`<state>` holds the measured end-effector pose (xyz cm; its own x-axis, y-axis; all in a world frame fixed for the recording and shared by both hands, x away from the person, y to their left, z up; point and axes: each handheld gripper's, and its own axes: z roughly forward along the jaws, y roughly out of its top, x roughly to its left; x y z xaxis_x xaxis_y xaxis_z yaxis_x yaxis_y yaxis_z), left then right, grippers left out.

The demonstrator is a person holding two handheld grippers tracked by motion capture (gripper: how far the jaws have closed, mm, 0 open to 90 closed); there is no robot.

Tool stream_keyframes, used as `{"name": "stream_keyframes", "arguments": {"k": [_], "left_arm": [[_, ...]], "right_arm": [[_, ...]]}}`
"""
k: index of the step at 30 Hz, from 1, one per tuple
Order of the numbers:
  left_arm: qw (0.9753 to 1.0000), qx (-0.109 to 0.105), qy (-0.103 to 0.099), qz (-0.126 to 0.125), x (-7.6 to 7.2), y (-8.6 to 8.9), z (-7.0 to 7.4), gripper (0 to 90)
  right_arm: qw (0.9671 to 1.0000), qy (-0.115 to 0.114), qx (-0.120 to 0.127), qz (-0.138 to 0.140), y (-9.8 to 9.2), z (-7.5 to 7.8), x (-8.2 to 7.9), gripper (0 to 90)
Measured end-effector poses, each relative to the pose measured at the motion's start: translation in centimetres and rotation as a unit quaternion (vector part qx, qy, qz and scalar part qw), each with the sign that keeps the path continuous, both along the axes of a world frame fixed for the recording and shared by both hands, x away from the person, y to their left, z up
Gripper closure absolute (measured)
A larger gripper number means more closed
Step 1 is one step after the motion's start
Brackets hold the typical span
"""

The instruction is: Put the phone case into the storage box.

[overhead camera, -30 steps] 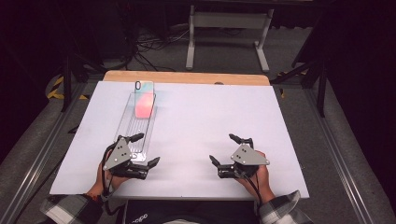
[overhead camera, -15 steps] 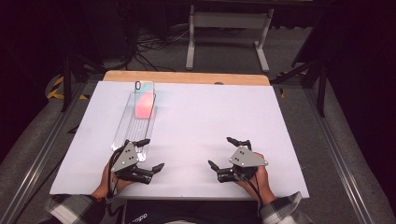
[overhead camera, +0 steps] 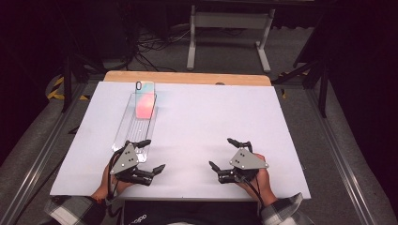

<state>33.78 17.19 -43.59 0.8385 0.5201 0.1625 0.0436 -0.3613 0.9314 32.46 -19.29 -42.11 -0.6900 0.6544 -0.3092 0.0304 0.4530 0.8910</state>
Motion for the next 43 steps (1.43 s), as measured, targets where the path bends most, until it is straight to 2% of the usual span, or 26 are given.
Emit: {"name": "stream_keyframes", "arguments": {"k": [3, 9, 19, 37, 40, 43], "left_arm": [[1.0000, -0.006, 0.000, 0.002, -0.09, 0.10, 0.10, 7.1], [1.0000, -0.004, -0.004, 0.003, 0.09, 0.23, 0.26, 7.5], [1.0000, -0.006, 0.001, 0.003, 0.12, 0.15, 0.14, 7.8], [1.0000, -0.002, 0.006, -0.001, 0.35, 0.09, 0.06, 9.0], [1.0000, 0.005, 0.002, -0.001, 0.40, 0.11, 0.09, 9.2], [1.0000, -0.002, 0.006, -0.001, 0.31, -0.03, 0.07, 9.2]], "right_arm": [[1.0000, -0.001, 0.000, -0.003, 0.03, 0.01, -0.01, 7.5], [1.0000, -0.001, 0.001, -0.008, -0.13, -0.03, 0.10, 7.7], [1.0000, 0.000, -0.002, -0.009, -0.17, -0.09, 0.16, 8.0], [0.9998, 0.006, -0.006, -0.018, -0.37, -0.30, 0.51, 8.2], [0.9998, 0.005, -0.006, -0.019, -0.40, -0.32, 0.54, 8.2], [0.9998, 0.005, -0.001, -0.019, -0.47, -0.31, 0.53, 8.1]]}}
